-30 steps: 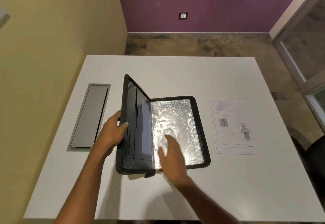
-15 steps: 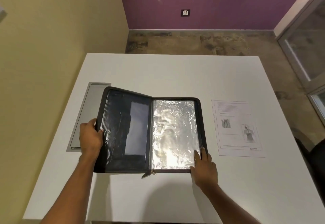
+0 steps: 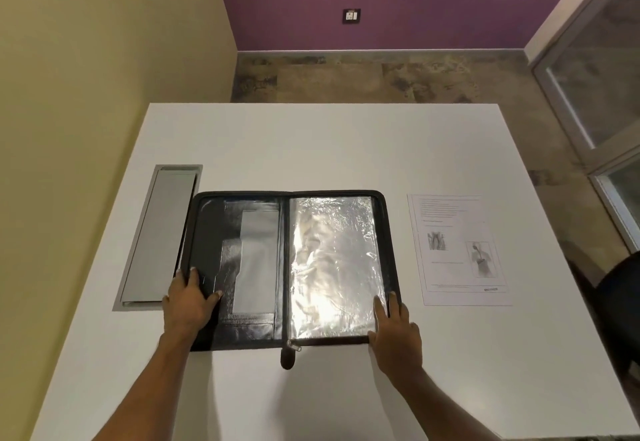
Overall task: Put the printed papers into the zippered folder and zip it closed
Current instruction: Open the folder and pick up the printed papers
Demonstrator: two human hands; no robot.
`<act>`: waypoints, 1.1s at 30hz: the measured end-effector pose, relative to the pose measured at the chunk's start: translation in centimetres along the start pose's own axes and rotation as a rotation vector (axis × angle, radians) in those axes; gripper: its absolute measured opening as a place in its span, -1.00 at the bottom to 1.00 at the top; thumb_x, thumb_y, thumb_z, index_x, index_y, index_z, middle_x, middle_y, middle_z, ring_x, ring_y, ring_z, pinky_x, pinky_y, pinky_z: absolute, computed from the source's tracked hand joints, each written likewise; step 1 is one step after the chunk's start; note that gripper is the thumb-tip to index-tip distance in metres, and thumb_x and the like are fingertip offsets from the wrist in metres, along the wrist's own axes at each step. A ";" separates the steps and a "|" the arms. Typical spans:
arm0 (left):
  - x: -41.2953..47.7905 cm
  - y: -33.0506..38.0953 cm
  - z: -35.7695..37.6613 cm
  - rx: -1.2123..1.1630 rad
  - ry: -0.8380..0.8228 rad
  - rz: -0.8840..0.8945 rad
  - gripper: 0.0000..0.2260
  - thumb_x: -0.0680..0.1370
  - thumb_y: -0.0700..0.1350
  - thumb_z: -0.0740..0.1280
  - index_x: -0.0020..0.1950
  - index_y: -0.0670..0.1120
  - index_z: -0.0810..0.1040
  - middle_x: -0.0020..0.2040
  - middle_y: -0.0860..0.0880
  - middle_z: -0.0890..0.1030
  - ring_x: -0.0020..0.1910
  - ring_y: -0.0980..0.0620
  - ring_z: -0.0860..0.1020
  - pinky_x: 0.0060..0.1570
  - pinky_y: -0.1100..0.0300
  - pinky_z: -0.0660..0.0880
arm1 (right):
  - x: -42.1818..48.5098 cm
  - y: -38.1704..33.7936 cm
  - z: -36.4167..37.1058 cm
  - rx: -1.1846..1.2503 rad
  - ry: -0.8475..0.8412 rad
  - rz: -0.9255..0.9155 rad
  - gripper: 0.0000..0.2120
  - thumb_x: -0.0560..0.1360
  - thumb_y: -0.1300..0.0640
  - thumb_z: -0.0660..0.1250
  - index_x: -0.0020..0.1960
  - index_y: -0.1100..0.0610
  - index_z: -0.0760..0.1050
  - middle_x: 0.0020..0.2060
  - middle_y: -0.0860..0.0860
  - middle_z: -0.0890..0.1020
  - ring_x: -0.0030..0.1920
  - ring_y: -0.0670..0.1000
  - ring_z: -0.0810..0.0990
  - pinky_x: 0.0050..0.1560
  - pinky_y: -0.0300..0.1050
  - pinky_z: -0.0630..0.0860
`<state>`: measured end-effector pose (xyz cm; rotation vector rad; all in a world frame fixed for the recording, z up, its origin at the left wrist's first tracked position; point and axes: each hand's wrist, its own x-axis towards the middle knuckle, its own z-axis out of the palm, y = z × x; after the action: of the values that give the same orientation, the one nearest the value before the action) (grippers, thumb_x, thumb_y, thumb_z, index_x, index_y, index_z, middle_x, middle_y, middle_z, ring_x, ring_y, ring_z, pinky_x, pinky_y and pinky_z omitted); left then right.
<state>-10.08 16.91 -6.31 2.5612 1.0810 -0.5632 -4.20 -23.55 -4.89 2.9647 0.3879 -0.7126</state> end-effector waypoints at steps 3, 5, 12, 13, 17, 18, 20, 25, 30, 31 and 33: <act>-0.1 0.2 0.5 0.002 -0.022 -0.007 -0.25 0.62 0.16 0.38 0.68 -0.14 0.16 0.67 -0.24 0.15 0.63 -0.28 0.19 0.56 -0.26 0.23 | 0.0 0.1 -0.1 0.016 0.007 0.000 -0.30 0.65 -0.10 0.24 0.67 0.00 0.00 0.66 0.13 0.06 0.58 0.13 0.23 0.33 0.00 0.47; -0.2 0.5 0.5 0.009 -0.025 -0.007 -0.26 0.63 0.14 0.37 0.67 -0.16 0.16 0.66 -0.25 0.15 0.63 -0.28 0.19 0.56 -0.26 0.23 | 0.0 0.3 -0.2 0.018 0.005 -0.007 -0.30 0.65 -0.11 0.23 0.67 0.00 -0.01 0.66 0.13 0.05 0.58 0.12 0.23 0.35 0.00 0.45; -1.2 2.0 0.2 0.032 0.035 -0.044 -0.35 0.66 0.05 0.32 0.66 -0.16 0.18 0.66 -0.25 0.16 0.63 -0.28 0.18 0.57 -0.29 0.16 | -0.1 1.0 -0.8 0.058 0.036 -0.047 -0.33 0.69 -0.09 0.14 0.68 0.05 -0.06 0.66 0.14 0.07 0.58 0.13 0.22 0.44 0.00 0.36; -1.5 2.3 0.3 0.037 0.057 -0.054 -0.37 0.67 0.03 0.30 0.66 -0.17 0.18 0.66 -0.27 0.14 0.63 -0.29 0.16 0.56 -0.31 0.14 | -0.1 1.1 -1.1 0.061 0.033 -0.045 -0.34 0.69 -0.10 0.12 0.68 0.05 -0.07 0.66 0.15 0.07 0.58 0.13 0.21 0.47 0.01 0.34; -3.1 5.3 0.7 0.054 0.205 -0.051 -0.40 0.63 -0.05 0.32 0.62 -0.18 0.24 0.64 -0.33 0.15 0.62 -0.36 0.14 0.52 -0.40 0.10 | -0.2 2.6 -2.3 0.143 0.088 -0.051 -0.34 0.69 -0.10 0.14 0.68 0.10 0.00 0.65 0.16 0.14 0.61 0.14 0.23 0.53 0.06 0.30; -3.4 6.6 0.8 0.035 0.245 -0.039 -0.42 0.63 -0.06 0.33 0.61 -0.18 0.27 0.63 -0.33 0.17 0.61 -0.37 0.16 0.51 -0.41 0.10 | -0.1 3.3 -2.8 0.168 0.117 -0.043 -0.34 0.66 -0.08 0.24 0.65 0.14 0.12 0.61 0.19 0.24 0.56 0.16 0.33 0.48 0.08 0.39; -4.3 10.1 1.0 -0.024 0.288 -0.011 -0.47 0.65 -0.05 0.29 0.59 -0.17 0.30 0.62 -0.31 0.22 0.60 -0.36 0.21 0.51 -0.40 0.15 | 0.6 5.2 -3.6 0.236 0.137 -0.041 -0.36 0.49 -0.01 0.50 0.49 0.22 0.45 0.43 0.25 0.52 0.35 0.19 0.60 0.22 0.11 0.62; -7.2 20.8 2.9 -0.160 0.276 0.108 -0.48 0.68 -0.03 0.27 0.63 -0.12 0.28 0.63 -0.21 0.25 0.59 -0.26 0.27 0.54 -0.27 0.26 | 3.8 11.9 -5.6 0.339 0.145 0.016 -0.32 0.56 -0.02 0.37 0.60 0.15 0.26 0.55 0.16 0.37 0.51 0.25 0.39 0.46 0.21 0.40; -10.7 31.6 6.3 -0.295 0.232 0.226 -0.49 0.69 -0.09 0.24 0.64 -0.14 0.27 0.64 -0.18 0.27 0.59 -0.21 0.27 0.52 -0.21 0.25 | 6.5 18.6 -5.6 0.347 0.160 0.097 -0.32 0.46 0.01 0.54 0.45 0.32 0.46 0.34 0.32 0.58 0.29 0.30 0.62 0.16 0.17 0.64; -11.3 33.6 7.1 -0.332 0.220 0.246 -0.50 0.70 -0.09 0.23 0.63 -0.15 0.28 0.63 -0.18 0.29 0.58 -0.20 0.29 0.51 -0.19 0.28 | 7.2 19.9 -5.7 0.322 0.188 0.114 -0.31 0.50 -0.01 0.49 0.50 0.31 0.40 0.39 0.31 0.53 0.35 0.30 0.57 0.22 0.18 0.61; -12.4 37.1 8.7 -0.399 0.165 0.269 -0.52 0.70 -0.10 0.22 0.63 -0.13 0.28 0.59 -0.15 0.36 0.55 -0.18 0.33 0.49 -0.18 0.34 | 8.7 22.2 -6.0 0.336 0.236 0.128 -0.31 0.57 -0.05 0.38 0.57 0.27 0.29 0.48 0.27 0.44 0.43 0.26 0.49 0.33 0.17 0.52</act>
<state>7.13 -19.21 -3.64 2.3669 0.7805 -0.0598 11.70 -42.26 -3.37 3.3659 0.0941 -0.4527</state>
